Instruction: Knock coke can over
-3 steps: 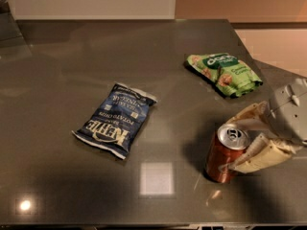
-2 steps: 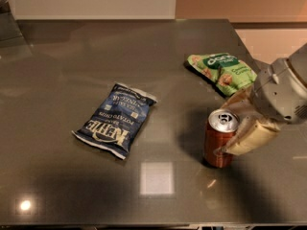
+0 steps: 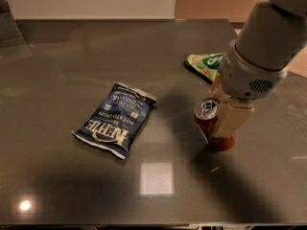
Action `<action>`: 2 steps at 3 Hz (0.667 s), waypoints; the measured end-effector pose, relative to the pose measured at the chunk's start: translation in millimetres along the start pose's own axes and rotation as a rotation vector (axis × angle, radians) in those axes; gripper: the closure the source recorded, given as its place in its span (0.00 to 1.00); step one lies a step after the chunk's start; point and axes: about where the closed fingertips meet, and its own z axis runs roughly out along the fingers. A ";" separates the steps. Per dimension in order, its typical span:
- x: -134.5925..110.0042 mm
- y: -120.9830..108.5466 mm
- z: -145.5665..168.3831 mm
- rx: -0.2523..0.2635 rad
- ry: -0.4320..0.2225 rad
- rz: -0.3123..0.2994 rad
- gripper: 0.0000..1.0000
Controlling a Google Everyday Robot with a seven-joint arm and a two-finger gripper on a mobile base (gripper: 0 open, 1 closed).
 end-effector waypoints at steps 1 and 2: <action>8.0 -14.3 6.5 -0.004 0.175 -0.034 0.82; 15.3 -25.1 10.9 -0.005 0.285 -0.058 0.59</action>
Offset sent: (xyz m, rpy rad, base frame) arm 0.0291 -0.0278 -0.0159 -0.4455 0.0446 0.0461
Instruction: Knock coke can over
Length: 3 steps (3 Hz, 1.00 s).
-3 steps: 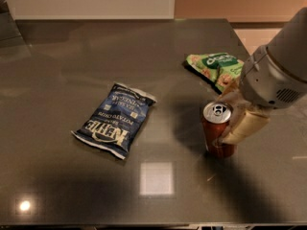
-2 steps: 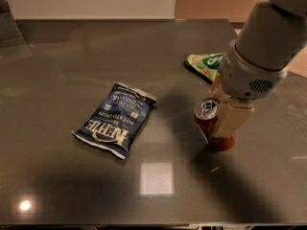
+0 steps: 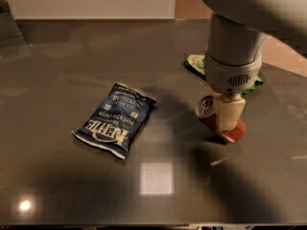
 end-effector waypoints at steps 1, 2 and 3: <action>1.4 -6.9 4.2 0.000 0.054 -0.024 0.35; 0.4 -10.8 8.1 -0.005 0.078 -0.047 0.12; -0.3 -11.9 13.3 -0.015 0.086 -0.058 0.00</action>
Offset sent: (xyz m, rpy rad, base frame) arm 0.0003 -0.0106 -0.0126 -0.1529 0.0876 0.0476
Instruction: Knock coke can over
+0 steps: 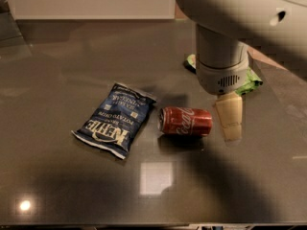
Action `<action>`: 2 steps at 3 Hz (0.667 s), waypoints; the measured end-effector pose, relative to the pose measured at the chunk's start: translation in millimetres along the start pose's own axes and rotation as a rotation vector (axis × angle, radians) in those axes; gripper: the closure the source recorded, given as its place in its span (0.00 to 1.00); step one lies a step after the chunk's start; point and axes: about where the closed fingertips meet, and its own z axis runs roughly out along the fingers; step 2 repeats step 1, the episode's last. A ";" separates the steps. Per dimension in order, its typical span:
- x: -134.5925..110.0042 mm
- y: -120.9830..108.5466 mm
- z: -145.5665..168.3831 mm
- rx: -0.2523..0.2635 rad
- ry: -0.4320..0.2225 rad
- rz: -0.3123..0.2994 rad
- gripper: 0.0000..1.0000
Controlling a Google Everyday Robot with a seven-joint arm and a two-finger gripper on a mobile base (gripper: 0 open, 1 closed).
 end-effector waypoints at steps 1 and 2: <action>0.0 0.0 0.0 0.000 0.000 0.000 0.00; 0.0 0.0 0.0 0.000 0.000 0.000 0.00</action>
Offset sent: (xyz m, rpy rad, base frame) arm 0.0000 0.0000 0.0000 0.0000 0.0000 0.0000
